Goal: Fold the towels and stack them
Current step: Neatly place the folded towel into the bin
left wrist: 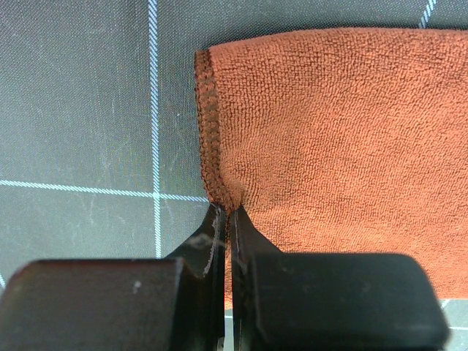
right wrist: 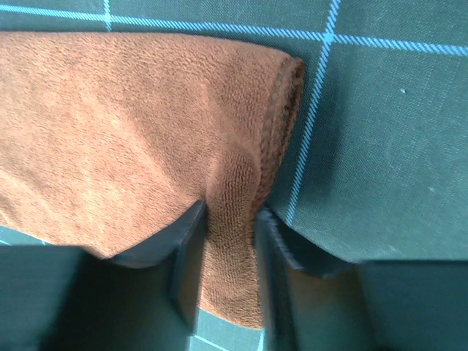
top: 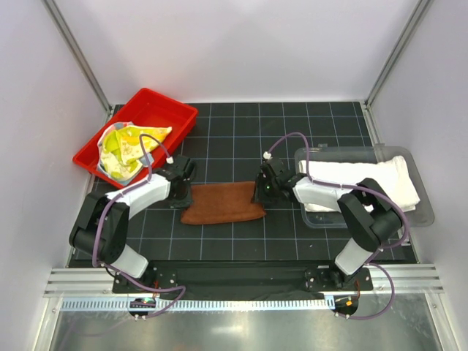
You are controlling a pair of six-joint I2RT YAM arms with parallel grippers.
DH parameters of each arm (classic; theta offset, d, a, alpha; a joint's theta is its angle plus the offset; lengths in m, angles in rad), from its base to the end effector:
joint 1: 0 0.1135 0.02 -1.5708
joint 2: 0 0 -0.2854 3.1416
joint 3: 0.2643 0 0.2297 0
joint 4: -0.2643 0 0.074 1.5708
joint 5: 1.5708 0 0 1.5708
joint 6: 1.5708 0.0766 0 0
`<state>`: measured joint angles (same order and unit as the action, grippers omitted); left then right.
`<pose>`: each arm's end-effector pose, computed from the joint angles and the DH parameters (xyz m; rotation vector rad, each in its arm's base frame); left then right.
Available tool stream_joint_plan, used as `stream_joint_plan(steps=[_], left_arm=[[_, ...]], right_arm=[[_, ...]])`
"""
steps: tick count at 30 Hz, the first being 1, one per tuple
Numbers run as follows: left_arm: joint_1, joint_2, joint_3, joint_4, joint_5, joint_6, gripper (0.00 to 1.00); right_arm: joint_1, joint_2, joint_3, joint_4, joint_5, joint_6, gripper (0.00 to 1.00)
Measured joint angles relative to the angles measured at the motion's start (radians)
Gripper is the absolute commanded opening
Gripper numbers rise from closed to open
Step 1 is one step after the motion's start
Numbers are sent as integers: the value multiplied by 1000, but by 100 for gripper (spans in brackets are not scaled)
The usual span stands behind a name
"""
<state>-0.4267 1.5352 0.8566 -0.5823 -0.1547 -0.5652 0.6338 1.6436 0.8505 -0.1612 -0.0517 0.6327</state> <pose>0.2468 -0.0992 0.1637 -0.2272 2.7873 -0.0172 0.2604 0.1963 0.1595 -0.0230 2.6208 0.5484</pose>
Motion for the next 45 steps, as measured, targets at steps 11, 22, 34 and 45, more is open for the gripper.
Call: stream_joint_plan(steps=[11,22,34,45], left_arm=[[0,-21,-2,-14,-2,-6,27],[12,-177,249,-214,-178,27,50],[43,-366,239,-225,-160,70,55],[47,-433,274,-286,-114,132,59]], right_arm=[[2,11,-3,19,-18,-1,1],[13,-88,21,-231,132,-93,1],[13,-177,323,-560,284,-183,1],[-46,-219,384,-737,409,-243,1]])
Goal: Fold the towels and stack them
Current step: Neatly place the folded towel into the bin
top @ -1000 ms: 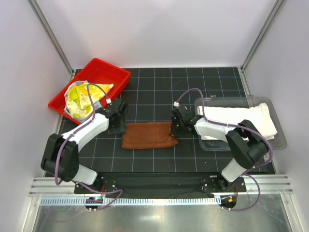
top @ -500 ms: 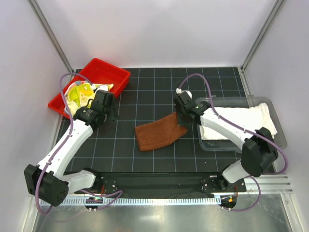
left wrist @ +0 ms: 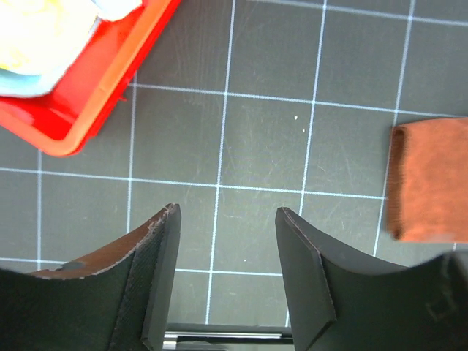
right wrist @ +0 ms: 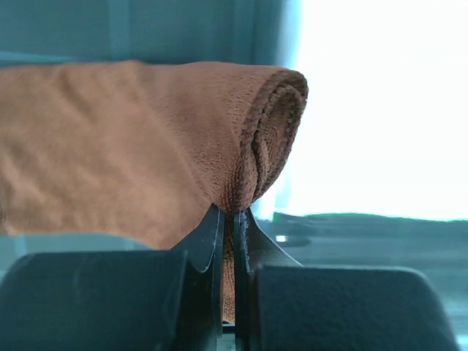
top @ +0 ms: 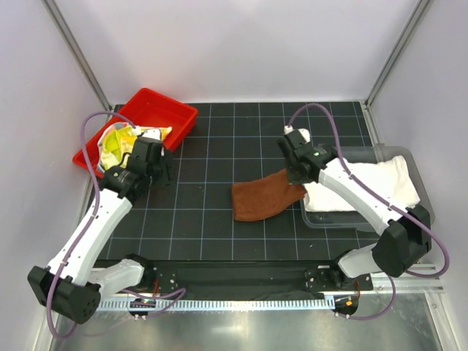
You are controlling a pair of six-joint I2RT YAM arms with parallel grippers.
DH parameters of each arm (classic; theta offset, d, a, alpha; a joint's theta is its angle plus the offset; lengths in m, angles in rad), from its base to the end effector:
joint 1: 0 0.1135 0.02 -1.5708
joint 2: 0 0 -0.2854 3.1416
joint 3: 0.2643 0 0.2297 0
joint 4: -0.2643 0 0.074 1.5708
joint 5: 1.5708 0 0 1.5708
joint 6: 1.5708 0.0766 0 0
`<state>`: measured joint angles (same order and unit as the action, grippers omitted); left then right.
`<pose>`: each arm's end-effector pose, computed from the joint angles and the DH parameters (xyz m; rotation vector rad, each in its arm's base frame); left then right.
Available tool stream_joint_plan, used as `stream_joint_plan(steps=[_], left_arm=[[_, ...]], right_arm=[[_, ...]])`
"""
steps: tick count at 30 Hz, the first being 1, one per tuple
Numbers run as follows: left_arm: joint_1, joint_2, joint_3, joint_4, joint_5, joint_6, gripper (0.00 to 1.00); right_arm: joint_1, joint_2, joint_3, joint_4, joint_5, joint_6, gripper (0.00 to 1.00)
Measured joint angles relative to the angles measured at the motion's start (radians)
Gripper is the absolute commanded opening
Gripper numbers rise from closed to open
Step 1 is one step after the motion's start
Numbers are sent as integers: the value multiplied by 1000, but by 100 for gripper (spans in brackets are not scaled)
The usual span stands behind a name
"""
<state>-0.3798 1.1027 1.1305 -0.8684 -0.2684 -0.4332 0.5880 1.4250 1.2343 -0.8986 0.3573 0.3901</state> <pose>0.2024 -0.0589 0.3242 -0.1855 2.3659 -0.0643 0.2438 0.1303 0.2836 -0.1395 2.5506 -0.1125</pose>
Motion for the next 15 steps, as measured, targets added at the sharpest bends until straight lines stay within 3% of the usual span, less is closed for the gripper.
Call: stream_joint_plan(steps=[6,15], left_arm=[[2,-69,34,-19,0,23,59],[3,-66,18,-8,86,18,59]], right_arm=[[-177,-98,16,-91,53,-49,1],[-282,-156,54,-145,114,-116,1]])
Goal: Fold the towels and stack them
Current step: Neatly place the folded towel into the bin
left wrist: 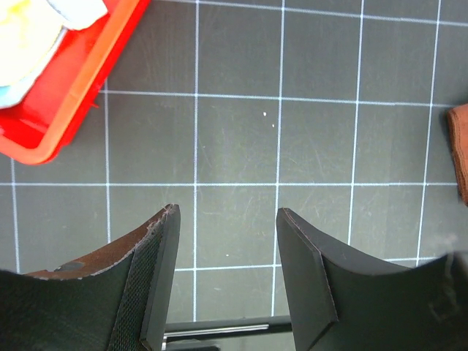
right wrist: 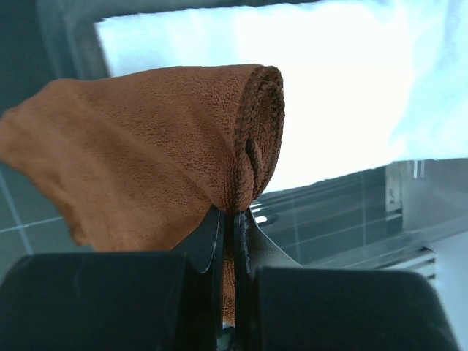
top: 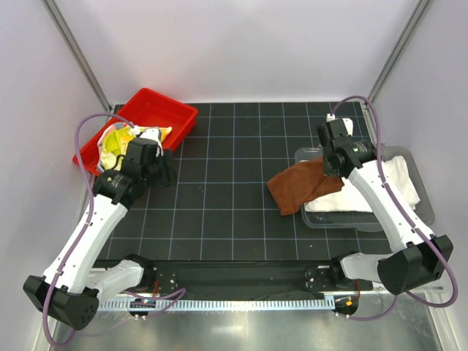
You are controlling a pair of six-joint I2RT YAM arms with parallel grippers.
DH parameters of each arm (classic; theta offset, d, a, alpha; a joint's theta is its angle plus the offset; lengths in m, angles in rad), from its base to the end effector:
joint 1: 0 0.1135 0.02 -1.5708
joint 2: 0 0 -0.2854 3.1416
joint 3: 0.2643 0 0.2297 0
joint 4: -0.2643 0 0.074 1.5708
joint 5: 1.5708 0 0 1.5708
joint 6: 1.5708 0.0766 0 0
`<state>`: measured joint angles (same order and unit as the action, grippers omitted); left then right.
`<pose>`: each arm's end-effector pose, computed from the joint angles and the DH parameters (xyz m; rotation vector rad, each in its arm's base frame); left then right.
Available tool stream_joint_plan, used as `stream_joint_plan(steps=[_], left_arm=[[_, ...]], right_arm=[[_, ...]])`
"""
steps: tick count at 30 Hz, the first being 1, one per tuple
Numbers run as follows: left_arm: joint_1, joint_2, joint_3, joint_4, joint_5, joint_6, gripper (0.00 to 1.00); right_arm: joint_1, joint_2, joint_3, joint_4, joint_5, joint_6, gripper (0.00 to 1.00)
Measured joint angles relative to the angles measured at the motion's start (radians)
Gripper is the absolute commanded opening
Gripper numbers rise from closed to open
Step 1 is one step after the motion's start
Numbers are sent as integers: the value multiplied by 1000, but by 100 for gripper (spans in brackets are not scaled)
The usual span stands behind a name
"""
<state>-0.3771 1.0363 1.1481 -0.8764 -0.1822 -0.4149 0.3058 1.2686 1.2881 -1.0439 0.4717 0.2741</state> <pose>0.1874 -0.0593 0.3401 -0.1345 2.3231 -0.1865 0.2293 0.0359 0.3288 0.1270 2.4683 -0.3703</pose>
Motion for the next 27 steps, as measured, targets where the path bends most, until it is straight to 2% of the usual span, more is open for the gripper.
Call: stream_joint_plan(steps=[11,21,27], left_arm=[[0,26,13,-8,18,31,60],[0,47,15,-6,18,52,60],[0,82,49,-11,18,60,60]], right_arm=[[-181,4,5,-18,16,-99,1],[-264,66,52,-34,25,-157,1],[-365,86,68,-21,20,-203,1]])
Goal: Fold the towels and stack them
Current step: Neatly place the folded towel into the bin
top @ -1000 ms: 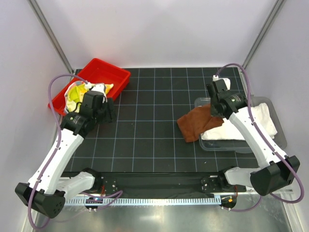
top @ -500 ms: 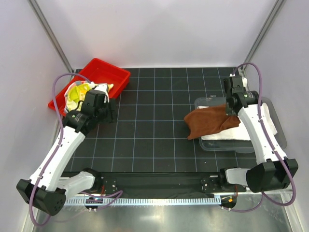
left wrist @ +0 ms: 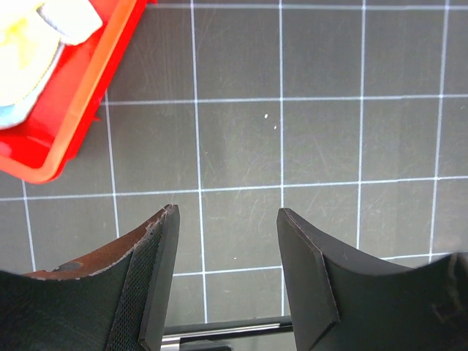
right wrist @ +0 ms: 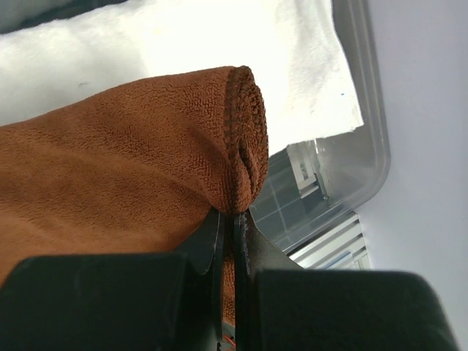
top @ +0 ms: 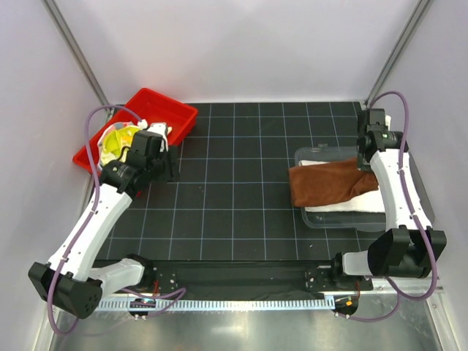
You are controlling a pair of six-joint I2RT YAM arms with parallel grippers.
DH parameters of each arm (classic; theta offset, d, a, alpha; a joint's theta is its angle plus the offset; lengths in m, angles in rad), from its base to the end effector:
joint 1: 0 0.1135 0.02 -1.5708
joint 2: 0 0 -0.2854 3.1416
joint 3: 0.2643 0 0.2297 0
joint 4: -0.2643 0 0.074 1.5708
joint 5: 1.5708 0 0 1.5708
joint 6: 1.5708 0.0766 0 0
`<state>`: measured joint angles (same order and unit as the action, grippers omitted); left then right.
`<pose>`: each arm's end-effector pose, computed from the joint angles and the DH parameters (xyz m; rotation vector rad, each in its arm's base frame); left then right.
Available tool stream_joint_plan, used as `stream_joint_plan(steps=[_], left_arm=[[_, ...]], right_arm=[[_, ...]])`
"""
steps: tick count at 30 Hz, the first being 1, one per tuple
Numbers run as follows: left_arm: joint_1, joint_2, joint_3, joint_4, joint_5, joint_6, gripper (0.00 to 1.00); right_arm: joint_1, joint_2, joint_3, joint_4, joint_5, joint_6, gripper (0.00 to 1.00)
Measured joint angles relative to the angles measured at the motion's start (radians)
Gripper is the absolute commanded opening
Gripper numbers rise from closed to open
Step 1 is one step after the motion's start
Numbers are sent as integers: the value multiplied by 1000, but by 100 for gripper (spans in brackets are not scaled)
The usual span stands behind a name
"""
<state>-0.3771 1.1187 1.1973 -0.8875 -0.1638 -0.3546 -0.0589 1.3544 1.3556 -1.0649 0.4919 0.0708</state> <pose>0.2044 -0.0675 0.3392 -0.0512 2.3709 -0.1579 0.2465 -0.0508 0.3288 0.3325 2.5472 -0.6395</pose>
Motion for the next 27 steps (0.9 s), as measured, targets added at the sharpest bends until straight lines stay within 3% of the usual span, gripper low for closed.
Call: stream_joint_plan(steps=[9,17,20,21,23,27], left_arm=[[0,18,66,3,18,3,60],[0,66,100,5,34,6,61],[0,78,102,5,34,14,61],[0,81,102,5,34,17,61],[0,86,102,5,34,21,61],[0,94,102,4,34,22,61]], right_arm=[[-80,64,1,95,-19,-43,1],[-140,238,-31,258,-16,-74,6],[-174,320,-28,293,6,-78,31],[-190,348,-21,295,11,-75,55],[-219,394,9,289,20,-70,64],[-251,425,70,279,30,-52,68]])
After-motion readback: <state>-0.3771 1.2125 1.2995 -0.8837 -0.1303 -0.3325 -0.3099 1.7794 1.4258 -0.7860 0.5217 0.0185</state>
